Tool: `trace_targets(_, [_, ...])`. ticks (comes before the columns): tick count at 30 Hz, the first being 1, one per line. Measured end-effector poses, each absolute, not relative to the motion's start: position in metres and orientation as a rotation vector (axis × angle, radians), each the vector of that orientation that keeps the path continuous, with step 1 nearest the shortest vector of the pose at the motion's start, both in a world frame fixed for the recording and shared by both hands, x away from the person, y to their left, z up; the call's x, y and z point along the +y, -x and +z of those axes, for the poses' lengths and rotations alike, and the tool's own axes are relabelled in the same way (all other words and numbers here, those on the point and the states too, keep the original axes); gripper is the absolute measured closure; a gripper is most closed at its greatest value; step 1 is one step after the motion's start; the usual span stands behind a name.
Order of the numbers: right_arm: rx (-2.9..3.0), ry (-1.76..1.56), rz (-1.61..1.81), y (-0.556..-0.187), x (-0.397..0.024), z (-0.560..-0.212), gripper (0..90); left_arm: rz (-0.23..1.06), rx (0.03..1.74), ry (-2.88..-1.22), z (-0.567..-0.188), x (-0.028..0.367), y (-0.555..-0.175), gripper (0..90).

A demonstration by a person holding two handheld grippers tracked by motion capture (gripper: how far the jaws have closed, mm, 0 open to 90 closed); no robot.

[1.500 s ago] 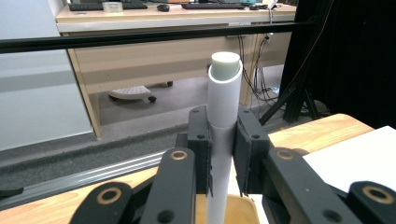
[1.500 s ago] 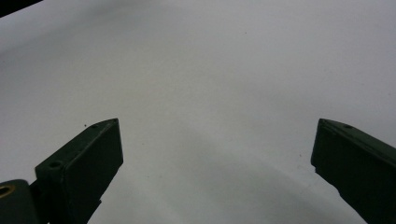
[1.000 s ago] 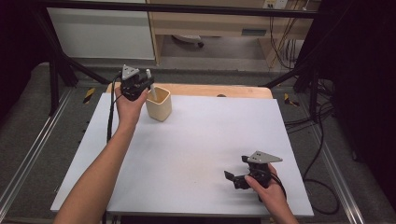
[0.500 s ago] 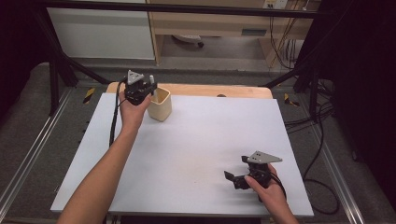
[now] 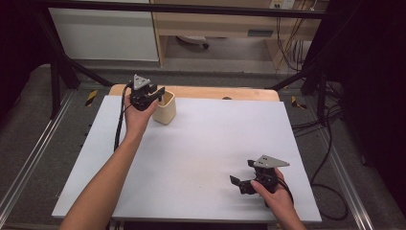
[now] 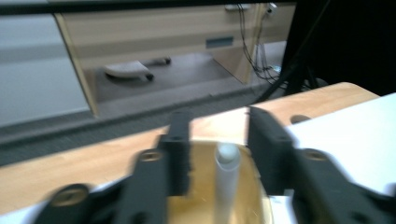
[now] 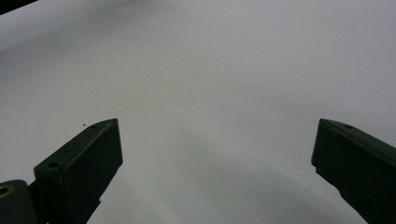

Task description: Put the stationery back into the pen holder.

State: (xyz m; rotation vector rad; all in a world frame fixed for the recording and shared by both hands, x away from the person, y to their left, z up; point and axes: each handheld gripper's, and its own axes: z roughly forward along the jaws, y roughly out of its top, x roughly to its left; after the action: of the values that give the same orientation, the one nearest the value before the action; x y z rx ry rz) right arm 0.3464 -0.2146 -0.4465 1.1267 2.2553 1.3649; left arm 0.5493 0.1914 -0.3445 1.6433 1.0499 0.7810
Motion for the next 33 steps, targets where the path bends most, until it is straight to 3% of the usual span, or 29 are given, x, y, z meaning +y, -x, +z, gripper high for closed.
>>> trace_targets(8, [2.261, -1.120, 1.359, -0.346, -0.212, -0.447, 2.3, 0.815, 1.045, -1.610, -0.327, 0.189, -0.540, 16.3])
trace_targets(10, [2.262, -1.118, 1.359, -0.346, -0.211, -0.447, 2.3, 0.804, 1.043, -1.615, -0.324, 0.187, -0.538, 11.0])
trace_targets(19, [2.259, -1.121, 1.362, -0.346, -0.212, -0.447, 2.3, 0.794, 1.052, -1.627, -0.318, 0.180, -0.531, 5.1])
trace_targets(33, [2.267, -1.101, 1.363, -0.347, -0.210, -0.446, 2.2, 0.686, 1.074, -1.610, -0.317, 0.192, -0.502, 5.3])
